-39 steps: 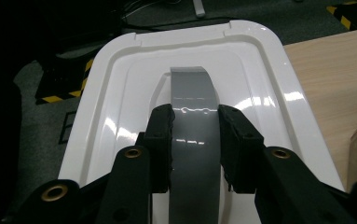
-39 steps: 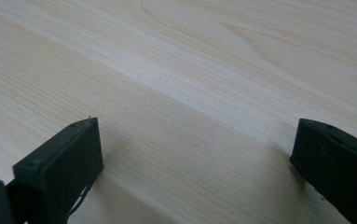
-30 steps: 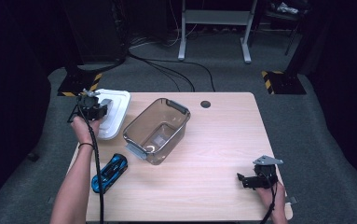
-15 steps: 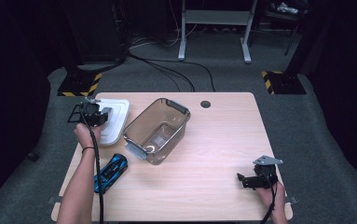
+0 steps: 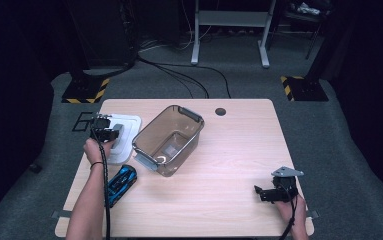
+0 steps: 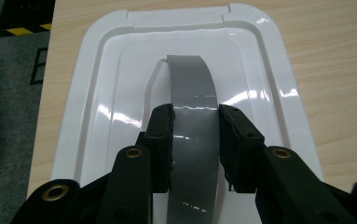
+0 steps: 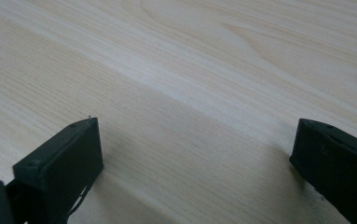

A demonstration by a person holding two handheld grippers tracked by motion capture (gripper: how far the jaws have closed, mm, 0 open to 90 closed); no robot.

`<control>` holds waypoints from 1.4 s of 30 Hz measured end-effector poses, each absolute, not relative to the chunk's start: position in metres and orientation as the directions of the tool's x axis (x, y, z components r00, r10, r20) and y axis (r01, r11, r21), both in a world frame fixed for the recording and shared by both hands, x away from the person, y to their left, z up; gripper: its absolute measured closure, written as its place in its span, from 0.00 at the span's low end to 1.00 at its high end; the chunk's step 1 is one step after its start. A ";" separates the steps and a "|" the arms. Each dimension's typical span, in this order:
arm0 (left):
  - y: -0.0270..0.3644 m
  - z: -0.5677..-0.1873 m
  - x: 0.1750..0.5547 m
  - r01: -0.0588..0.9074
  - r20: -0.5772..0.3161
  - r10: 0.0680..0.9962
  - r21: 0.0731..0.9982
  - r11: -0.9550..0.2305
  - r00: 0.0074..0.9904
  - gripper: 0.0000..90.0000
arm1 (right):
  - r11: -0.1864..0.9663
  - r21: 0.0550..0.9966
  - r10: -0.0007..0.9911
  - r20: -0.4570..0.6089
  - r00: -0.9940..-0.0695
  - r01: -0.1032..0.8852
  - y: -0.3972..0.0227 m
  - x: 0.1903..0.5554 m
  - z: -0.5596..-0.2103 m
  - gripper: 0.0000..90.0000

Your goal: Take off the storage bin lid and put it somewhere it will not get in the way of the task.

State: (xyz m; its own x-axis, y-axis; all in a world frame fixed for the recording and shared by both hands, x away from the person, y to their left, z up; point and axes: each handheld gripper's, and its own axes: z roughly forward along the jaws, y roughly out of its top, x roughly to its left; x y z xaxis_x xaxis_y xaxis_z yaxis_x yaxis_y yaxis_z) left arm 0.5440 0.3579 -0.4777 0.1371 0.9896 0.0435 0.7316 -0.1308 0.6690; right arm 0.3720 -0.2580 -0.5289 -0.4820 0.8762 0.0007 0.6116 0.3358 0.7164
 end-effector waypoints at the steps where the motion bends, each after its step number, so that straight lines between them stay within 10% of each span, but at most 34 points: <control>1: 0.358 -0.478 0.544 0.731 0.042 0.990 0.669 -0.130 0.137 0.74 | 0.336 0.716 0.876 0.001 -0.482 0.612 -0.258 0.372 -0.529 0.01; 18: 0.357 -0.454 0.524 0.700 -0.007 0.969 0.692 -0.174 0.247 0.18 | 0.336 0.717 0.876 0.001 -0.482 0.611 -0.258 0.372 -0.529 0.01; 42: 0.350 -0.433 0.455 0.617 -0.020 0.924 0.749 -0.239 0.383 0.00 | 0.339 0.716 0.876 -0.002 -0.483 0.610 -0.258 0.372 -0.529 0.00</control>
State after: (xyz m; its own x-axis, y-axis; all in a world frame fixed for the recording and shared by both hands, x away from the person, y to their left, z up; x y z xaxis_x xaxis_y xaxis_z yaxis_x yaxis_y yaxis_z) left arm 0.4546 0.3498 -0.4332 0.3827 0.9237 -0.0201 0.6172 -0.2394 0.7495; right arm 0.3720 -0.2578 -0.5289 -0.4832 0.8755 -0.0025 0.6105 0.3389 0.7158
